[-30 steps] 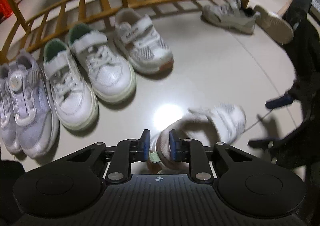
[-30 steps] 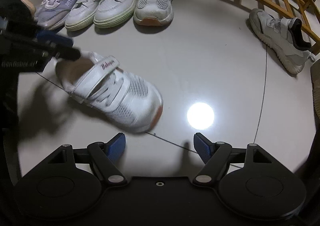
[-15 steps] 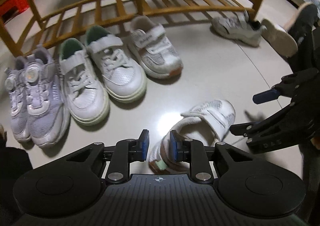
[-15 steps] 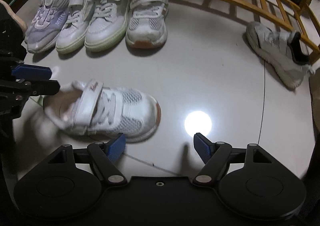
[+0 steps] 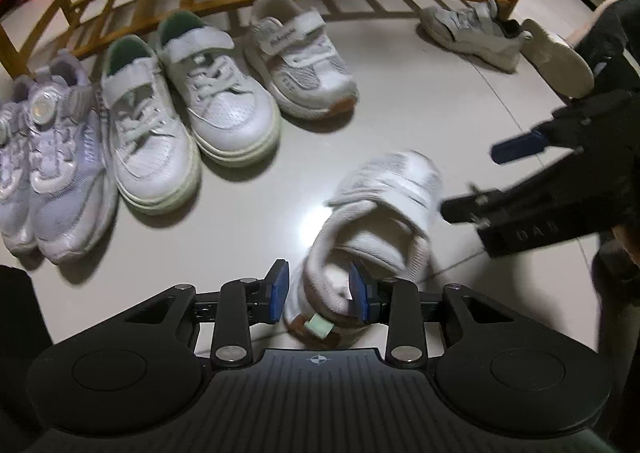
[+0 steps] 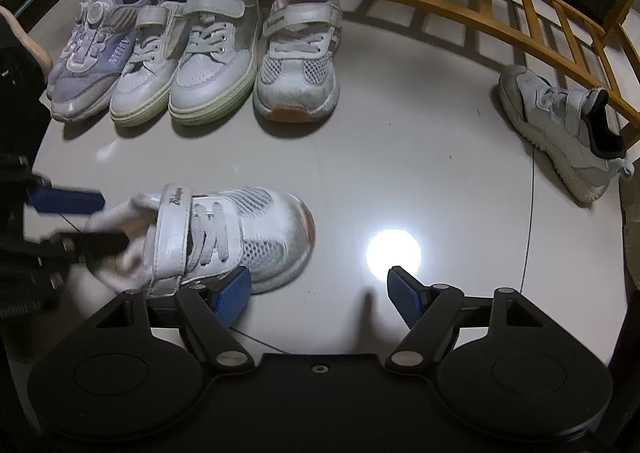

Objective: Organize scattered shoes
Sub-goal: 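Grasp the sneaker heel with the left tool and lift it, then grasp the sneaker with the right tool while the left tool holds it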

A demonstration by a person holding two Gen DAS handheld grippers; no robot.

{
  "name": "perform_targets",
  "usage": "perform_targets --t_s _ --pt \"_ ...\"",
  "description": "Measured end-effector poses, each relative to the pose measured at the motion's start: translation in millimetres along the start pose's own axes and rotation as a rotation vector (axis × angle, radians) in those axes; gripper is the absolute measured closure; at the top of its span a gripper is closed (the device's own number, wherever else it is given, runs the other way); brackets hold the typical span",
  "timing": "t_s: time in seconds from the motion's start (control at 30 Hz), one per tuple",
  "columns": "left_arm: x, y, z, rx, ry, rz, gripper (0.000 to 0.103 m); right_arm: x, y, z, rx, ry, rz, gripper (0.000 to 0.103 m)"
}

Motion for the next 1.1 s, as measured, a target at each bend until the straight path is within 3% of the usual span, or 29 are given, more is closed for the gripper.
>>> perform_targets --t_s 0.17,0.67,0.93,1.1 --pt "2.9 3.3 -5.2 -0.004 -0.022 -0.002 0.067 -5.3 -1.4 5.7 -0.012 0.010 -0.006 0.025" --pt "-4.0 21.3 31.5 -0.005 0.121 -0.041 0.065 2.3 18.1 10.2 -0.057 0.011 -0.032 0.026" --pt "-7.1 16.1 41.5 -0.079 0.165 -0.031 0.066 14.7 21.2 20.2 -0.169 -0.028 -0.011 0.035" --pt "-5.4 -1.9 50.6 -0.138 0.203 0.028 0.066 13.5 11.2 37.2 -0.198 -0.025 -0.005 0.037"
Point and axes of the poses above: each gripper's, at about its wrist camera, not at the fingertips, and y roughly against the way its jaws point, z to its left, x to its underside, the point moved 3 cm from there along -y, roughly the way its jaws point, and after that the axes turned 11 degrees about -x, right-handed, at the moved point
